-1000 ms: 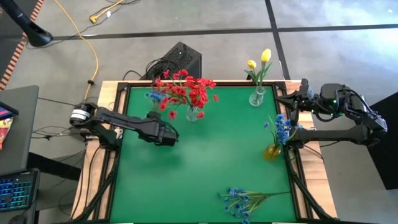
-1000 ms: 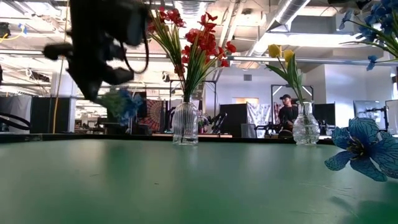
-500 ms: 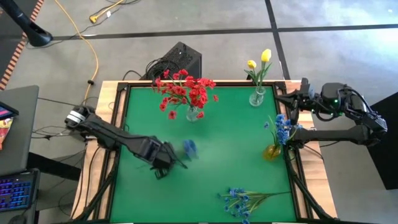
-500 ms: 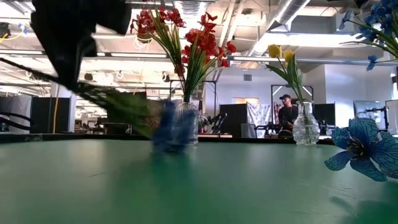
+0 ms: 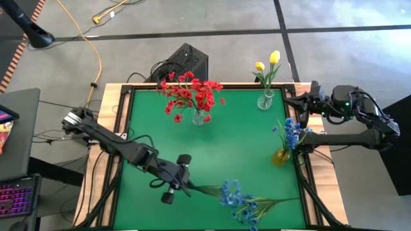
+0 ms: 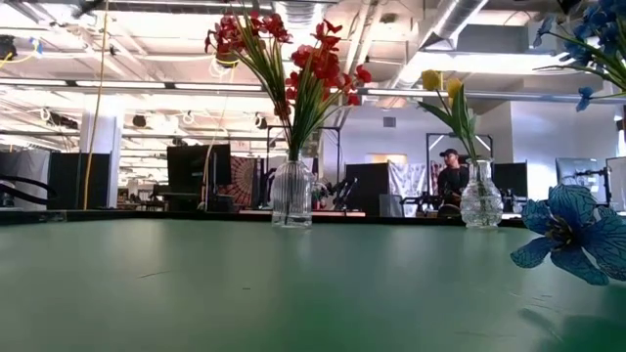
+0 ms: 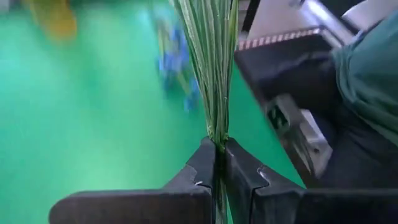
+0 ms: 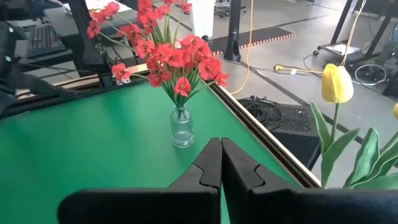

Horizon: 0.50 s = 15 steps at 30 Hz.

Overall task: Sort flowers into vase by color
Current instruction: Put the top blue flowers into the yellow transparent vase

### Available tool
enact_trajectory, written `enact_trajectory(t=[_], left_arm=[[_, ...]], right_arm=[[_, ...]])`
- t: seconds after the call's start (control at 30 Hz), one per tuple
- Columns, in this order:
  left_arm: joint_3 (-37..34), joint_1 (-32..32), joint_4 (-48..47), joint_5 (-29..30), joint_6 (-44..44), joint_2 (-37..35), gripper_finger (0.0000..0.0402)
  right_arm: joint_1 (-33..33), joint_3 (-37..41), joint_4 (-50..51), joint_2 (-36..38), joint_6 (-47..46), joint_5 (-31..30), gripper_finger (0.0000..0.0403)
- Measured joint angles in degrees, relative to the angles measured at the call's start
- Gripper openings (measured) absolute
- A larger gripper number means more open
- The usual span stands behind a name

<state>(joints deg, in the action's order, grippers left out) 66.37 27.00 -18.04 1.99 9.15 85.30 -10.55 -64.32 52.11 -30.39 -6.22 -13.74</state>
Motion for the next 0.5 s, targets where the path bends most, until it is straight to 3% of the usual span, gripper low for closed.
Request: enact_trajectory(t=[0.23, 0.5], left_arm=[[0.02, -2.03, 21.96, -0.57, -19.23, 1.63, 0.0002], [0.02, -7.57, 54.89, -6.44, -25.87, 12.01, 0.0002]], right_arm=[[0.00, 0.00, 1.58, 0.02, -1.33, 0.00, 0.0031], [0.00, -0.01, 3.26, 0.02, 0.50, 0.00, 0.0031]])
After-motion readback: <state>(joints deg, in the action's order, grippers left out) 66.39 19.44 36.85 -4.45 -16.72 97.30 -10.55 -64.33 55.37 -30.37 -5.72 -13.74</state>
